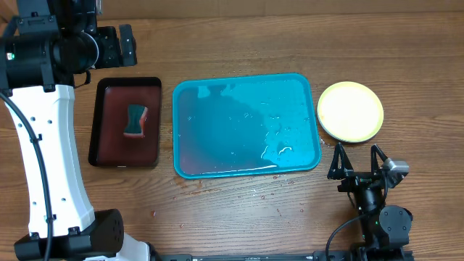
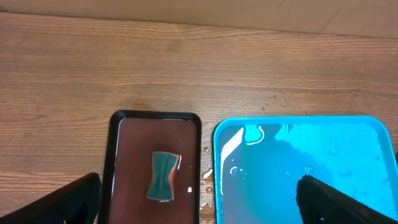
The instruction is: Clean dirty plates on tray and stack at the side
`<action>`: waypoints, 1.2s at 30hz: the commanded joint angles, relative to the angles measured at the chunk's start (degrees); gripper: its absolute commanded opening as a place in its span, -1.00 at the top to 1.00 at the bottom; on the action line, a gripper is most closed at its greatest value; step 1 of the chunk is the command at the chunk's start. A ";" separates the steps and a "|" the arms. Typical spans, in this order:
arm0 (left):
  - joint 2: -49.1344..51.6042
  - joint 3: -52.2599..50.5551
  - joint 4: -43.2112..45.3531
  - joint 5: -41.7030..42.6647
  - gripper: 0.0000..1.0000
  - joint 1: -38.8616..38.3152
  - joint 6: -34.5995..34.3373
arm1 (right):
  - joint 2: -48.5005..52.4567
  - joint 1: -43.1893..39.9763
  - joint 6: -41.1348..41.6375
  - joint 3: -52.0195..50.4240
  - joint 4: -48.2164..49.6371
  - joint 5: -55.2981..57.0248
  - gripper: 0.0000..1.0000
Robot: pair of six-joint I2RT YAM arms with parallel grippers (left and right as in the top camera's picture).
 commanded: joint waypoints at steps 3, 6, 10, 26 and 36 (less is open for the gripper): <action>-0.92 0.00 0.02 0.61 -1.00 0.00 -0.55 | -0.68 0.33 -0.37 -0.61 0.11 -0.09 -1.00; -4.13 -0.02 0.02 0.61 -1.00 -0.61 -0.55 | -0.68 0.33 -0.37 -0.61 0.11 -0.09 -1.00; -10.82 -0.11 -0.24 0.59 -0.99 -0.96 -0.52 | -0.68 0.33 -0.37 -0.61 0.11 -0.09 -1.00; -50.42 -44.65 26.32 3.80 -0.99 -1.03 3.61 | -0.68 0.33 -0.37 -0.61 0.11 -0.09 -1.00; -78.25 -88.72 54.21 6.78 -0.99 -3.41 4.68 | -0.68 0.33 -0.37 -0.61 0.11 -0.09 -1.00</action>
